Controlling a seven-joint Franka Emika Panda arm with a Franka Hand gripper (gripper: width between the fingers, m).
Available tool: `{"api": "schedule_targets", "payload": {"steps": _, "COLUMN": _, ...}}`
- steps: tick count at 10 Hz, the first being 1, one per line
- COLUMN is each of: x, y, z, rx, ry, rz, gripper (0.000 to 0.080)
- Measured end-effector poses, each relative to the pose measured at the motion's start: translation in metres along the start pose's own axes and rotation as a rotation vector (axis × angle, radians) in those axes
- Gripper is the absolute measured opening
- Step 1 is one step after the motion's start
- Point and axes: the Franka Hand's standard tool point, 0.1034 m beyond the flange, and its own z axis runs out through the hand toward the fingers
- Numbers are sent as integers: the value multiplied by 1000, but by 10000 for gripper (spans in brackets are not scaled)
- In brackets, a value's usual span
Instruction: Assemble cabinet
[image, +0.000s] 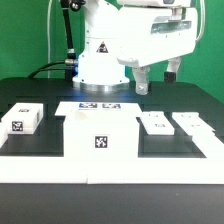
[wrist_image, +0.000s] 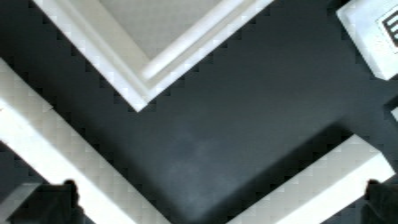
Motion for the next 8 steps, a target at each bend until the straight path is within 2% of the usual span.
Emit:
{"api": "schedule_targets", "payload": {"steps": 5, "x": 0, "y": 0, "z": 0, "rx": 0, "ry": 0, "rz": 0, "gripper": 798}}
{"api": "schedule_targets", "payload": {"steps": 6, "x": -4, "y": 3, "z": 1, "rx": -15, "ry": 14, "rz": -84, "gripper": 798}}
{"api": "schedule_targets", "payload": {"steps": 7, "x": -19, "y": 5, "z": 5, "rx": -37, "ry": 30, "rz": -182, "gripper": 798}}
{"api": "schedule_targets", "payload": {"steps": 8, "x": -34, "y": 4, "z": 10, "rx": -47, "ry": 35, "rz": -247, "gripper": 798}}
